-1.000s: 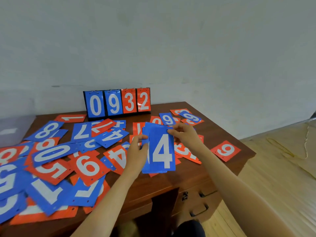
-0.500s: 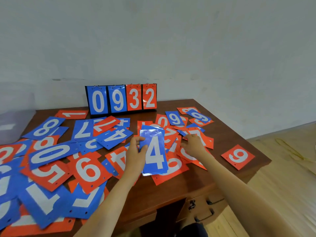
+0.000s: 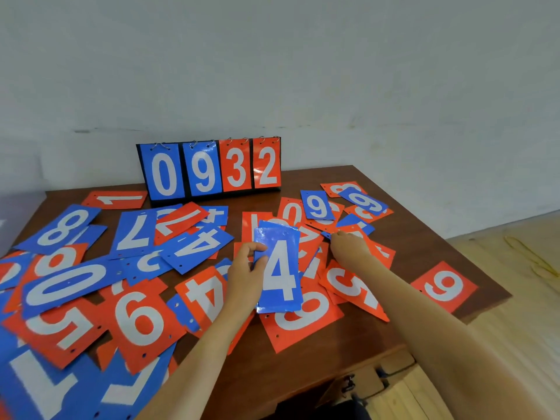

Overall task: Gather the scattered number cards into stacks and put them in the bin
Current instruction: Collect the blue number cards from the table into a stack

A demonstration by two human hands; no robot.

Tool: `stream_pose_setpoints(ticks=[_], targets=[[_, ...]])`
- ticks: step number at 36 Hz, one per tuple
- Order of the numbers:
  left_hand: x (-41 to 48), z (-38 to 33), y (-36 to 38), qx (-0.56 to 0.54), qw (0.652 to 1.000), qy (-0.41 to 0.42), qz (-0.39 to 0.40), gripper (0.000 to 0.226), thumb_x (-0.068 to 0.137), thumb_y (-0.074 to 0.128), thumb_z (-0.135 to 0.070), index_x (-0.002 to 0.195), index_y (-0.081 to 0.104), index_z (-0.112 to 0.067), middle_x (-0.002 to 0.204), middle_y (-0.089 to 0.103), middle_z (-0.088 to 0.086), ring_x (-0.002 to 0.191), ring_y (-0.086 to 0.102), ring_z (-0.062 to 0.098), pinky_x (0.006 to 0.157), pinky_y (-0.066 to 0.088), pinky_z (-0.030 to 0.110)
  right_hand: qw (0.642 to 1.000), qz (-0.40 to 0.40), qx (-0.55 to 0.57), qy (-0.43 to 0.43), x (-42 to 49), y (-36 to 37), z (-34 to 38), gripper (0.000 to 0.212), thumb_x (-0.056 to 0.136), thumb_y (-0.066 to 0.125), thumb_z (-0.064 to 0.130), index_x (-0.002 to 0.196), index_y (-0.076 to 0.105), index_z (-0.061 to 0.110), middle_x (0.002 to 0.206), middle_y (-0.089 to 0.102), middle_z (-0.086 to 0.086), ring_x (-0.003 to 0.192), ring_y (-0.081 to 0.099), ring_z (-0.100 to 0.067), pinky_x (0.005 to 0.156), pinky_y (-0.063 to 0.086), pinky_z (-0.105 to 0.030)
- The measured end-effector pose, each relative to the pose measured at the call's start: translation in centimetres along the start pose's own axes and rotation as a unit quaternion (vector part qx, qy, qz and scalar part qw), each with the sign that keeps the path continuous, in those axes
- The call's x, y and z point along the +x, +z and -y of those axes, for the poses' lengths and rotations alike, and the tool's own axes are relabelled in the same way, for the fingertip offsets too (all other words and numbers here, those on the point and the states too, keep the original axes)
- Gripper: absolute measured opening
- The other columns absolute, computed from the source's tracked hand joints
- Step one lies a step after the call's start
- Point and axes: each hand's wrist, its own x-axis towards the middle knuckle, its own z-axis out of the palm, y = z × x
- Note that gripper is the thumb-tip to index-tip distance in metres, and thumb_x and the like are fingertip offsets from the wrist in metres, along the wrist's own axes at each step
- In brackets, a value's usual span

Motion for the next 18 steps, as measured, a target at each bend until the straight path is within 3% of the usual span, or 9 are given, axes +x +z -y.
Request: stream_pose_setpoints(ticks=[6,12,15,18], targets=[[-0.2,-0.2,0.2,0.000,1.000,0.009,-0.005,0.015,0.093,0.056,-0.021,0.093,0.049,-0.035,0.112,0.055,-0.010,0.103,0.059,0.012,0.067,0.055,0.030,0.998,-0.061,-0.014,0.008,-0.8,-0.5,0.3,0.023,0.099,0.040,0.015,0.115,0.055,0.009,0.113,0.060,-0.009,0.098,0.061,-0.026,0.075,0.047,-0.032],[-0.8,-0.6,-0.4,0.015,1.000,0.010,-0.004,0.019,0.093,0.056,-0.020,0.089,0.049,-0.037,0.114,0.056,-0.004,0.103,0.060,0.018,0.075,0.056,0.041,0.984,-0.059,0.162,0.052,-2.7,-1.5,0.3,0.023,0.093,0.056,0.028,0.105,0.066,0.011,0.101,0.066,-0.008,0.090,0.063,-0.024,0.074,0.053,-0.034],[-1.3,-0.7,-0.8,0.022,1.000,0.014,-0.014,0.012,0.094,0.054,-0.019,0.098,0.051,-0.030,0.115,0.056,-0.002,0.103,0.060,0.018,0.069,0.055,0.033,0.970,-0.101,0.221,0.015,-4.4,-3.0,0.3,0.023,0.089,0.061,0.027,0.103,0.070,0.012,0.104,0.067,-0.007,0.092,0.061,-0.023,0.075,0.051,-0.035],[-1.9,-0.9,-1.4,0.048,0.998,0.033,-0.028,0.012,0.095,0.051,-0.016,0.104,0.052,-0.024,0.114,0.055,-0.001,0.082,0.057,0.011,0.049,0.045,0.013,0.954,-0.121,0.273,-0.025,-6.6,-5.4,0.6,0.021,0.090,0.060,0.024,0.102,0.069,0.009,0.094,0.066,-0.006,0.084,0.059,-0.021,0.066,0.042,-0.026]])
